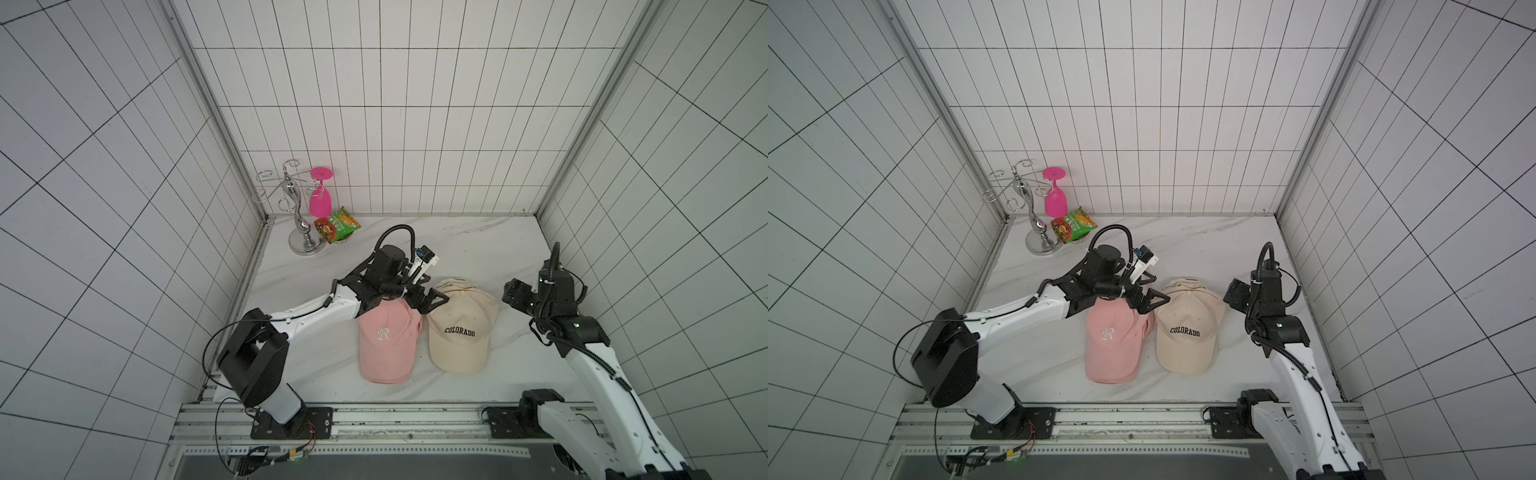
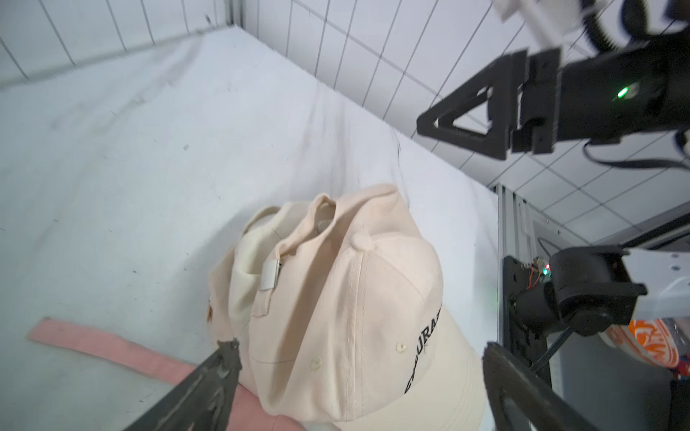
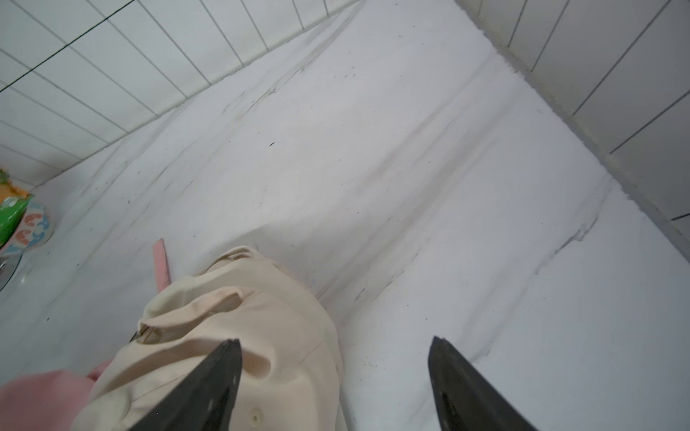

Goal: Stack the baseball caps by color
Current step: Place the baseball cap on the baseball cap, then reset both arms

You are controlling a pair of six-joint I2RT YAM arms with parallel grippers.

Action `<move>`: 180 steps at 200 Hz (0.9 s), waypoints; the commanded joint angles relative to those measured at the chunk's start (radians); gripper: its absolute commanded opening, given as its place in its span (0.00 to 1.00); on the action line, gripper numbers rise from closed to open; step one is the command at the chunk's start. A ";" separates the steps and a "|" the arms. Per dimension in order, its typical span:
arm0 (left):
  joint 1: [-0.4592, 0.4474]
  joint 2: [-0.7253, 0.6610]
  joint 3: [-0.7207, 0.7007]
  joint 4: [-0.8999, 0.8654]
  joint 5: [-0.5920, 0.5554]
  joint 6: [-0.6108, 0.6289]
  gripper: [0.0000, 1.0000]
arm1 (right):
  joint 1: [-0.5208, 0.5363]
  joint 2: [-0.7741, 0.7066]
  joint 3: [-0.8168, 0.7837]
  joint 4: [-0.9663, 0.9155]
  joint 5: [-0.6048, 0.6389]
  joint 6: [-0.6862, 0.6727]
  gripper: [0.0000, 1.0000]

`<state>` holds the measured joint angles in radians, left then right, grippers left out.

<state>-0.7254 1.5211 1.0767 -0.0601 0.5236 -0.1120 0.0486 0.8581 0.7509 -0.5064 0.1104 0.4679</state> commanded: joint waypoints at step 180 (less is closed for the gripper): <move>0.584 -0.559 -0.775 0.483 -0.938 -0.087 0.99 | -0.034 0.648 -0.313 1.266 0.158 -0.386 0.96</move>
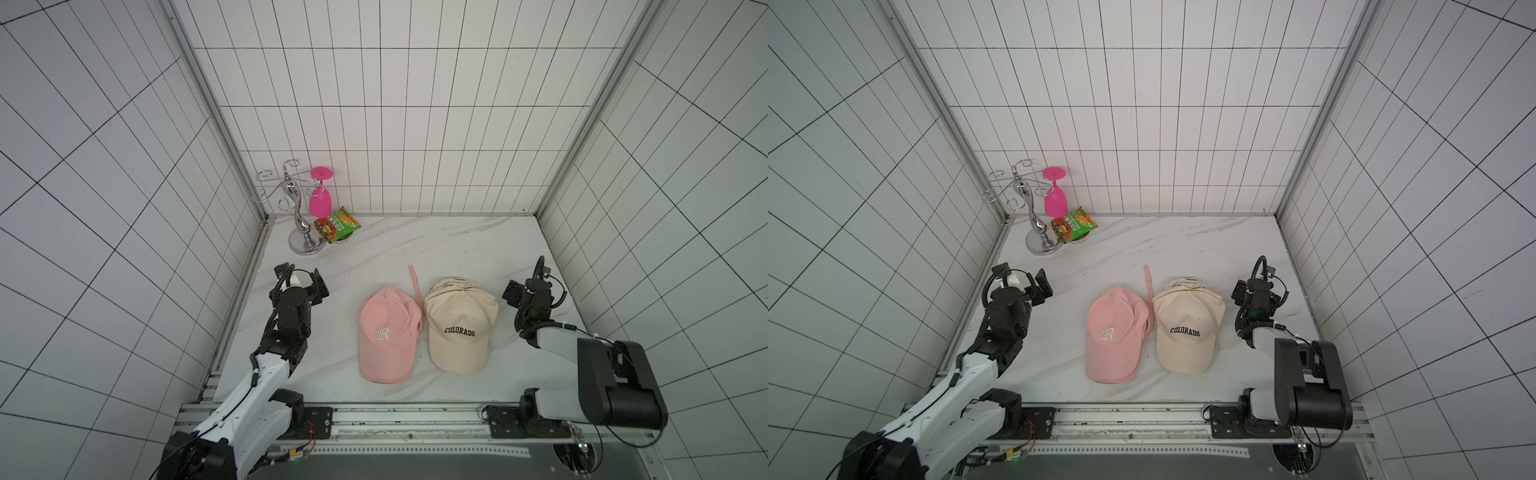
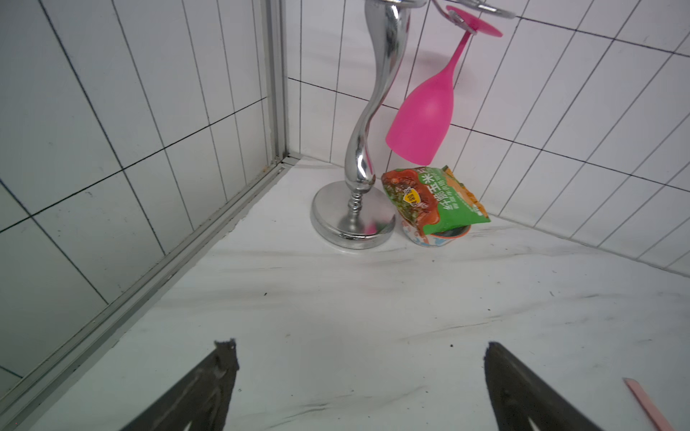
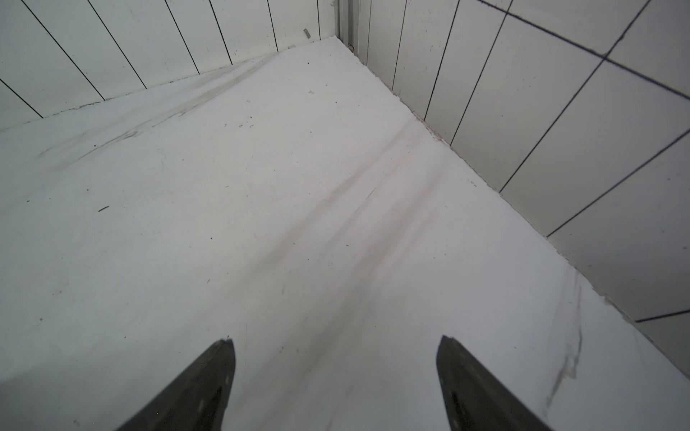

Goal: Stack the baseball caps by color
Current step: Reset both arms

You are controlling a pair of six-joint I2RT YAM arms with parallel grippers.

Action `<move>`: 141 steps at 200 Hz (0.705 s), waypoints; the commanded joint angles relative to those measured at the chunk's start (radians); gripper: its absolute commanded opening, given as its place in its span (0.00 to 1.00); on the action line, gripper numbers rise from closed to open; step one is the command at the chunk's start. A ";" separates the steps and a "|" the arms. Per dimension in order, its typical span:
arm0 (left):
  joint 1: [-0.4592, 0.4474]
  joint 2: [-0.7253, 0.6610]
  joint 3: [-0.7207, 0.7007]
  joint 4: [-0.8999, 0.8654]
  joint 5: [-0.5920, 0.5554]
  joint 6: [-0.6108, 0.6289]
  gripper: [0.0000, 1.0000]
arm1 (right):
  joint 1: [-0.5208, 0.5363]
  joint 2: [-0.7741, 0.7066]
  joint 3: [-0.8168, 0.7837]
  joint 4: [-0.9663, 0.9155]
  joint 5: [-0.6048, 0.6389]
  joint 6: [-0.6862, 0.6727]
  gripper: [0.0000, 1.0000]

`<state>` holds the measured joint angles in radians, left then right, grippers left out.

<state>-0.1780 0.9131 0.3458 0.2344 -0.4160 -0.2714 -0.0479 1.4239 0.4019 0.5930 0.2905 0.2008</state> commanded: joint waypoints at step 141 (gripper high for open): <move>0.286 0.694 0.041 0.734 0.603 0.184 0.99 | 0.063 0.117 -0.001 0.282 -0.020 -0.124 0.99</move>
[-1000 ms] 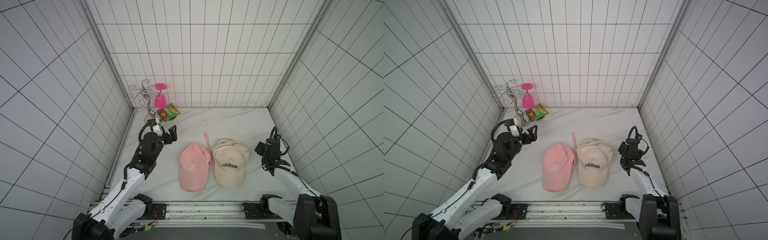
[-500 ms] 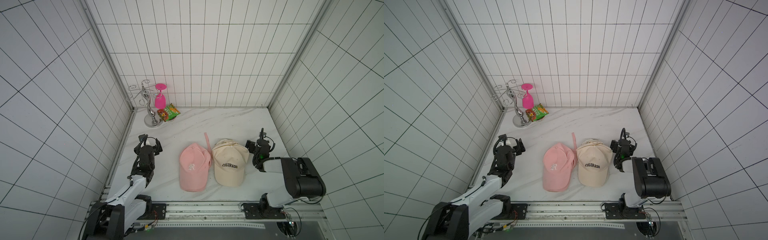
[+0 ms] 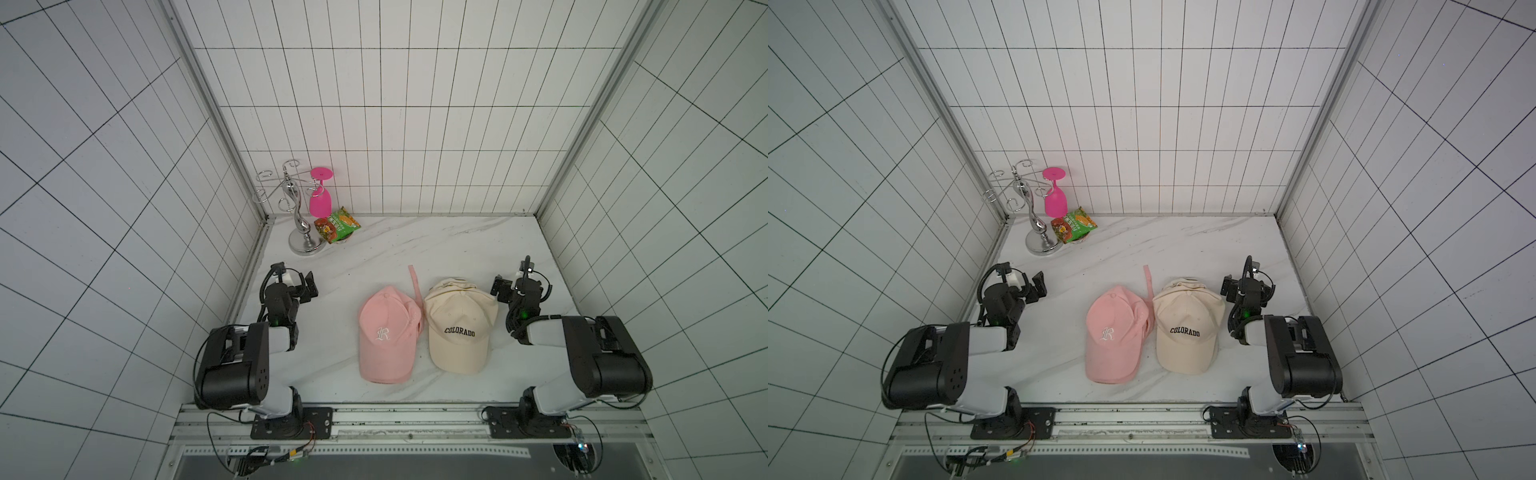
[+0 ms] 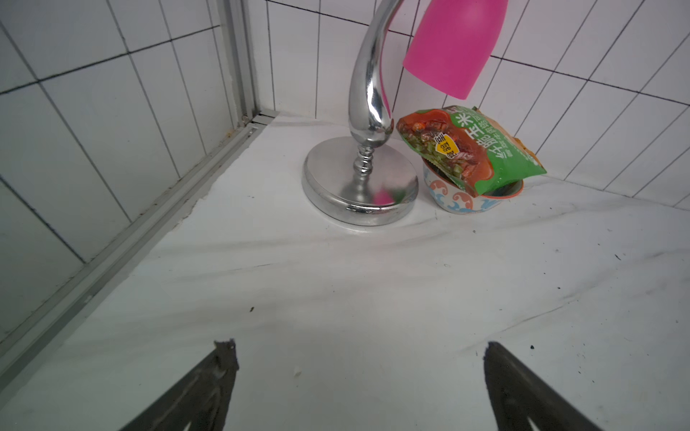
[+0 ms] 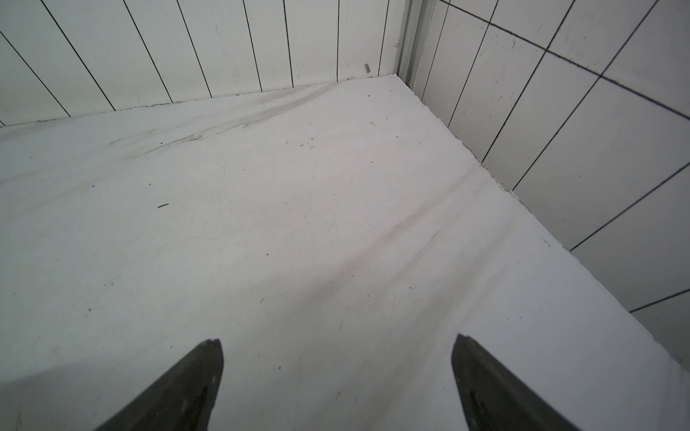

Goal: Stack the baseball caps by color
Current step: Reset both arms

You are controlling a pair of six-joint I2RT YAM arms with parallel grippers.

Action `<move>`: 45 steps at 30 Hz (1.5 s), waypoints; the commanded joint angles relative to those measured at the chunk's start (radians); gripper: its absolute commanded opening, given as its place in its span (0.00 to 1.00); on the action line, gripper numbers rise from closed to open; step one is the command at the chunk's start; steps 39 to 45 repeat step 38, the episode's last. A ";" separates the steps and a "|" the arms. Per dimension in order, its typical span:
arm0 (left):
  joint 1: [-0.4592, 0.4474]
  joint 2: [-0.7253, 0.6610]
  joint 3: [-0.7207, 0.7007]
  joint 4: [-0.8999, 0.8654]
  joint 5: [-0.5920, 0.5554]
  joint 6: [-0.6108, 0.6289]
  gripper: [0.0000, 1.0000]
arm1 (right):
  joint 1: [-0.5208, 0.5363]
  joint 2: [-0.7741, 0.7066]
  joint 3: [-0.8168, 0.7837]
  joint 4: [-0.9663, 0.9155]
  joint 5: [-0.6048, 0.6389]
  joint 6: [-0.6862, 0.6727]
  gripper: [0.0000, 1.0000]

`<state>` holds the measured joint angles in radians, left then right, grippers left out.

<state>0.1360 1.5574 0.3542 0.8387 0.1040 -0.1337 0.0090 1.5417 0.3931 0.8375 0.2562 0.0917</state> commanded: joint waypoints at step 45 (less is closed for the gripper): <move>-0.061 0.007 0.078 -0.030 0.005 0.063 0.98 | 0.009 -0.002 0.006 0.038 0.003 -0.023 0.99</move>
